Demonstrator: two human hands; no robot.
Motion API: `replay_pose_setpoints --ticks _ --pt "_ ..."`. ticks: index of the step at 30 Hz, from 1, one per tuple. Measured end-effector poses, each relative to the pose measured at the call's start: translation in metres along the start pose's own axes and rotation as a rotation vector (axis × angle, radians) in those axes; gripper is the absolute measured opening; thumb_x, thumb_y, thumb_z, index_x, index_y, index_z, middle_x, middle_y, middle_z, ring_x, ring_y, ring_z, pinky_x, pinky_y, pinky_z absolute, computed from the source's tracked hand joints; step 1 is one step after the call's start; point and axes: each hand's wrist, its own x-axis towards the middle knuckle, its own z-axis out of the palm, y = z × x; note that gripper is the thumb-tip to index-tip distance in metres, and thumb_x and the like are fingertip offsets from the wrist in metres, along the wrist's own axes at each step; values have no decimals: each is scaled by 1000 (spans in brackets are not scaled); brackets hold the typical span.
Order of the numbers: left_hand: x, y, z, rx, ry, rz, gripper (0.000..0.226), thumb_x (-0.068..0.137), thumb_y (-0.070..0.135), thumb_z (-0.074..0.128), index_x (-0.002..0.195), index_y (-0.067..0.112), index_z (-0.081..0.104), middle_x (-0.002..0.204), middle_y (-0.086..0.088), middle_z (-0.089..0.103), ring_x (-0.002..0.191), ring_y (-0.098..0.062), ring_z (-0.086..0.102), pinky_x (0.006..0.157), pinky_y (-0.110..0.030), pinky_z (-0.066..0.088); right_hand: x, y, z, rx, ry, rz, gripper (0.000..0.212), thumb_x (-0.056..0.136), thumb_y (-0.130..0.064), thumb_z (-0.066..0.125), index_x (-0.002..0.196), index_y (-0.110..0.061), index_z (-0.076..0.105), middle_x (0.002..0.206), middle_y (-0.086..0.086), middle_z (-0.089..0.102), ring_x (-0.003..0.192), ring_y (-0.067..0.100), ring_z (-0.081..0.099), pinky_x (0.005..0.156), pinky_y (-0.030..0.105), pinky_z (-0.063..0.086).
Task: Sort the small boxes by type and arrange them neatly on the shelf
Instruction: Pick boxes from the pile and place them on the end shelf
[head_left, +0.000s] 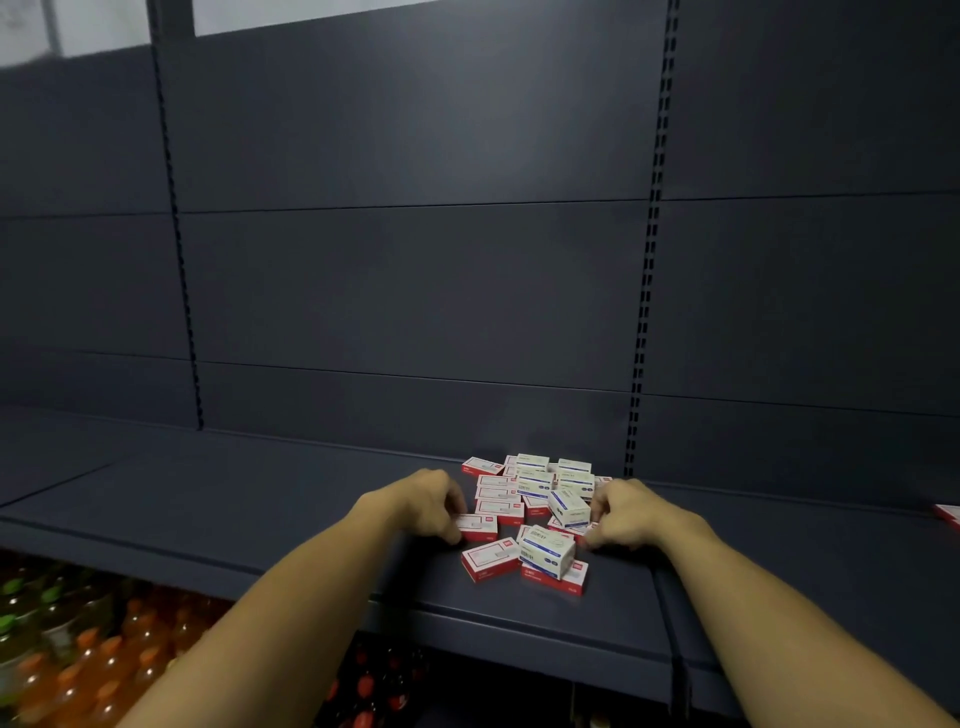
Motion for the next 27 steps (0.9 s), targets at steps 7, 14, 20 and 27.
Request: replay_pose_setpoints --ticks 7,14,20,27 --pt "-10 -7 -9 -22 130 22 38 70 26 83 106 21 72 94 8 67 81 -8 61 68 -18 44 -3 4 -9 -190 99 -69 27 59 -25 76 68 -22 51 79 -6 56 69 11 55 54 25 43" --pt "-12 -2 -28 -138 326 71 30 69 25 82 98 24 72 90 8 71 78 -5 65 65 -14 48 -17 19 -18 -331 330 -83 23 68 -27 71 90 -23 64 98 -6 50 90 18 58 68 30 48" --pt "0 32 -26 -113 420 186 33 73 28 84 102 21 73 93 11 63 77 -4 60 60 -12 42 -34 39 -22 -219 432 -73 30 70 -24 73 99 -27 68 95 -10 52 89 16 58 70 32 53" --pt "24 84 -7 -16 418 322 41 76 30 84 112 18 70 107 5 61 87 -10 56 72 -20 47 -65 72 -31 -176 489 -74 28 71 -20 71 99 -23 69 95 -10 53 91 12 55 76 32 53"
